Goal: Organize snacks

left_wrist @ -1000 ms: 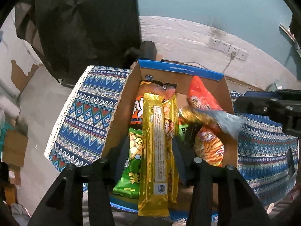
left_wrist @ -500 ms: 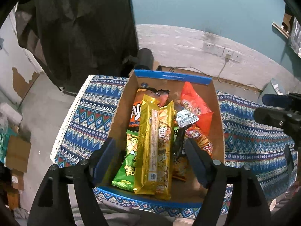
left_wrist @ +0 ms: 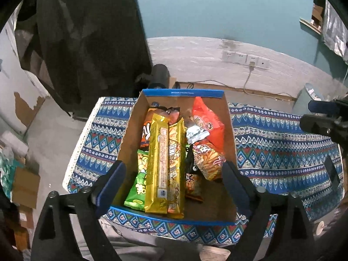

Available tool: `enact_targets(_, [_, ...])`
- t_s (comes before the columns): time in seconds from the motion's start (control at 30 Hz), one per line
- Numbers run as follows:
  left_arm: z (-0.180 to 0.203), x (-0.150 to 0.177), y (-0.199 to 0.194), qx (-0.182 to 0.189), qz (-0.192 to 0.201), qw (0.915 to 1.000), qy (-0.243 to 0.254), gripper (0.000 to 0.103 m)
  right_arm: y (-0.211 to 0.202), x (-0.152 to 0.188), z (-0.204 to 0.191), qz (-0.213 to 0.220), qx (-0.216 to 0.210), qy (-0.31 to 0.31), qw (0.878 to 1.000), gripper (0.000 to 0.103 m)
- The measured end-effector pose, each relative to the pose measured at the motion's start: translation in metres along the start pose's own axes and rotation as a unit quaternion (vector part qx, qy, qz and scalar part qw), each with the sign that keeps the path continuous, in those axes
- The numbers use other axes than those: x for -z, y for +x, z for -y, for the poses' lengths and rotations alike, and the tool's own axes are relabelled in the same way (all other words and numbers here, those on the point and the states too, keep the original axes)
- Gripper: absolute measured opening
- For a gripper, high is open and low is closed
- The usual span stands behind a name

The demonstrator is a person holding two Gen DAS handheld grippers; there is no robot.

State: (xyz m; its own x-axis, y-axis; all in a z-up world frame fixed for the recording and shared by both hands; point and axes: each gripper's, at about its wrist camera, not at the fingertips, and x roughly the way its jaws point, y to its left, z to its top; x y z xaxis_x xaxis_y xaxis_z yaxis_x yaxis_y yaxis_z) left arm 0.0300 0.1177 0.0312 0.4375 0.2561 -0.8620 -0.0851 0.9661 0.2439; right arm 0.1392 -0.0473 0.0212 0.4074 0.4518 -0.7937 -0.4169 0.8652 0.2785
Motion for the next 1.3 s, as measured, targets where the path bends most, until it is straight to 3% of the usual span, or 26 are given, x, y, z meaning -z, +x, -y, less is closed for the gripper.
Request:
enact_targets(0.13, [0.007, 0.002, -0.008, -0.004, 0.011, 0.9998, 0.013, 0.101, -0.009, 0.003, 0.003, 0.010, 0.010, -0.002, 1.000, 0.078])
enact_targets(0.5, [0.022, 0.003, -0.023, -0.025, 0.045, 0.9981, 0.034, 0.101, -0.023, 0.011, 0.009, 0.026, 0.023, -0.002, 0.999, 0.079])
enact_targets(1.3, [0.030, 0.005, -0.027, -0.041, 0.050, 0.9968, 0.047, 0.101, -0.021, 0.014, 0.012, 0.024, 0.024, 0.000, 0.999, 0.079])
